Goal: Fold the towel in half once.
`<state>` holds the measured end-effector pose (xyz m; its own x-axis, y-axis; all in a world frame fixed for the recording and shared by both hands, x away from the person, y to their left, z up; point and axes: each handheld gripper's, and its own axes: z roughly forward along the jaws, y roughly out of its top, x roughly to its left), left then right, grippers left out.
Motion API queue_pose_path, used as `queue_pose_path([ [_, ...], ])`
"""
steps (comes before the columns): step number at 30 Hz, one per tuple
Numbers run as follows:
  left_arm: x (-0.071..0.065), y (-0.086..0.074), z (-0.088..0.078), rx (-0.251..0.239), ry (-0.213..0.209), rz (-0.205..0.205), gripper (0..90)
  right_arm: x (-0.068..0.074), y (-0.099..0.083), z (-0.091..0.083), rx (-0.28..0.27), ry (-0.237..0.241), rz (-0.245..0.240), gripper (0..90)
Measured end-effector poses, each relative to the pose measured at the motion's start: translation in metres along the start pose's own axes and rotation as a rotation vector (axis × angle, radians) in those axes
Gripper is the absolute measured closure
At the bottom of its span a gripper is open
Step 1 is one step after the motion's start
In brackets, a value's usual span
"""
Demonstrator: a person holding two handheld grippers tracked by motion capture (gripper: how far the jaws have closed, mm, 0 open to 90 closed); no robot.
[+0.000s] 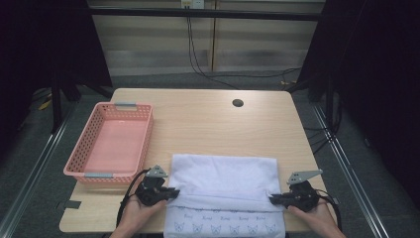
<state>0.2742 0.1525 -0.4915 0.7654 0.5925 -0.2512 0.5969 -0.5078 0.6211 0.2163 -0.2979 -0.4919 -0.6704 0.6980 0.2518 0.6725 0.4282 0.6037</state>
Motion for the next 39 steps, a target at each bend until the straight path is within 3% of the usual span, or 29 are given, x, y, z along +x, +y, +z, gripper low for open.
queue_pose_path([
  [3, 0.006, 0.009, 0.006, -0.002, 0.017, 0.033, 87.0, -0.01, 0.005, 0.002, -0.009, -0.016, 0.007, 87.0],
  [5, 0.012, 0.016, 0.011, -0.013, 0.02, 0.012, 87.0, -0.016, 0.009, 0.003, -0.019, -0.028, 0.009, 87.1],
  [6, 0.014, 0.019, 0.013, -0.012, 0.023, 0.012, 87.1, -0.02, 0.011, 0.005, -0.03, -0.053, -0.005, 87.1],
  [12, 0.026, 0.035, 0.023, -0.023, 0.053, 0.018, 87.1, -0.041, 0.024, 0.011, -0.059, -0.075, 0.017, 87.2],
  [13, 0.034, 0.04, 0.026, -0.029, 0.046, -0.012, 87.1, -0.045, 0.027, 0.013, -0.064, -0.075, 0.023, 87.2],
  [16, 0.046, 0.049, 0.032, -0.046, 0.05, -0.029, 87.1, -0.054, 0.033, 0.016, -0.079, -0.074, 0.036, 87.2],
  [18, 0.052, 0.058, 0.036, -0.036, 0.079, -0.011, 87.3, -0.06, 0.037, 0.018, -0.084, -0.081, 0.037, 87.2],
  [26, 0.077, 0.084, 0.051, -0.057, 0.113, -0.067, 87.2, -0.087, 0.057, 0.027, -0.095, -0.113, 0.066, 87.2],
  [29, 0.084, 0.092, 0.055, -0.056, 0.124, -0.076, 87.2, -0.095, 0.065, 0.031, -0.1, -0.13, 0.063, 87.2],
  [32, 0.088, 0.099, 0.058, -0.039, 0.146, -0.053, 87.2, -0.102, 0.072, 0.034, -0.102, -0.148, 0.071, 87.2],
  [37, 0.1, 0.11, 0.065, -0.052, 0.167, -0.085, 87.2, -0.115, 0.083, 0.04, -0.115, -0.161, 0.086, 87.2],
  [39, 0.105, 0.113, 0.065, -0.042, 0.173, -0.075, 87.2, -0.12, 0.087, 0.043, -0.123, -0.167, 0.099, 87.2],
])
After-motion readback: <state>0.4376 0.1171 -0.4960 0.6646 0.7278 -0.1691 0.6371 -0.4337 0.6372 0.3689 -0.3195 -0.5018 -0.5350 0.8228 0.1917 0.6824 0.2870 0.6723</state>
